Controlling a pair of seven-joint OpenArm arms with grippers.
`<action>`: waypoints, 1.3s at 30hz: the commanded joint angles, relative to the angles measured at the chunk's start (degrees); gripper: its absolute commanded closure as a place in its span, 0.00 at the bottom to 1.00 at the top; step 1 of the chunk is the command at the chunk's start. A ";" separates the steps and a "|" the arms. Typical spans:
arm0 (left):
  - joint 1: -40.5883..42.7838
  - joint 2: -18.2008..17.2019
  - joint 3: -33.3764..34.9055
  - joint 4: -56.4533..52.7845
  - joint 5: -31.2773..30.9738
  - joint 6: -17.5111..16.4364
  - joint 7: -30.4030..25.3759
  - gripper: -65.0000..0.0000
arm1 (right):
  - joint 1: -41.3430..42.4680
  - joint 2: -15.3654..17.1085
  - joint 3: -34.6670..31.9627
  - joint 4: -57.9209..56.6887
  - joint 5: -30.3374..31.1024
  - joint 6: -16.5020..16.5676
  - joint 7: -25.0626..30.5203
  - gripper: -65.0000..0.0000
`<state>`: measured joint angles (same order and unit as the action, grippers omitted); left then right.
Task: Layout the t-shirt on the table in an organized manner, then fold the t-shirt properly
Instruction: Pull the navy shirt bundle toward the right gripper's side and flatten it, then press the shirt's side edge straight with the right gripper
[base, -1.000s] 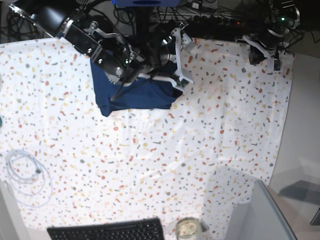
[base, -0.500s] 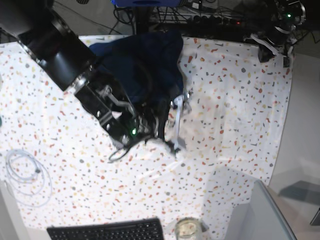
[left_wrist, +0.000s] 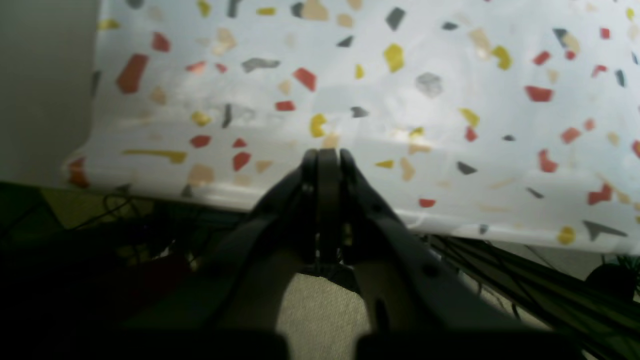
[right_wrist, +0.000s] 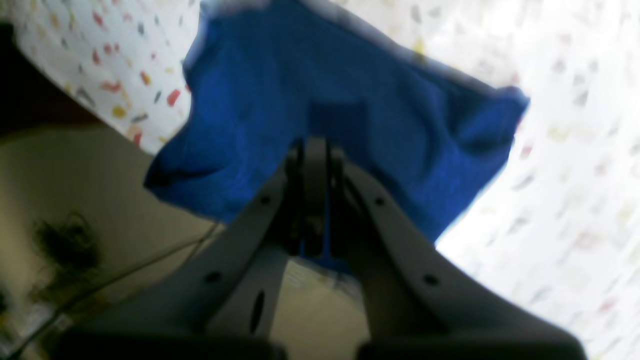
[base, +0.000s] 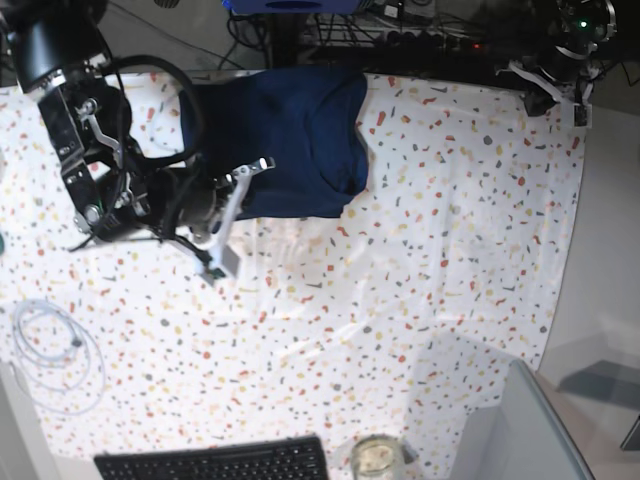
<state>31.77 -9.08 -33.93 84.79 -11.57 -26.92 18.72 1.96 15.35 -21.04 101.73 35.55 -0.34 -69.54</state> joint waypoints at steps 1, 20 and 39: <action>0.36 -0.81 -0.22 1.14 -0.51 0.15 -1.09 1.00 | 0.73 0.25 0.86 0.29 0.71 0.12 1.80 0.97; -0.96 -0.72 -0.05 0.52 -0.08 0.06 -1.01 1.00 | 7.58 2.27 1.65 -19.14 0.71 0.47 12.88 0.97; -1.22 -0.72 -0.05 0.52 -0.08 0.06 -1.01 1.00 | 5.74 4.03 -0.90 -11.05 0.80 0.47 8.57 0.39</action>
<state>30.35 -9.06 -33.65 84.55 -11.09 -26.96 18.85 6.35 18.90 -22.28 89.86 36.05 0.01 -61.60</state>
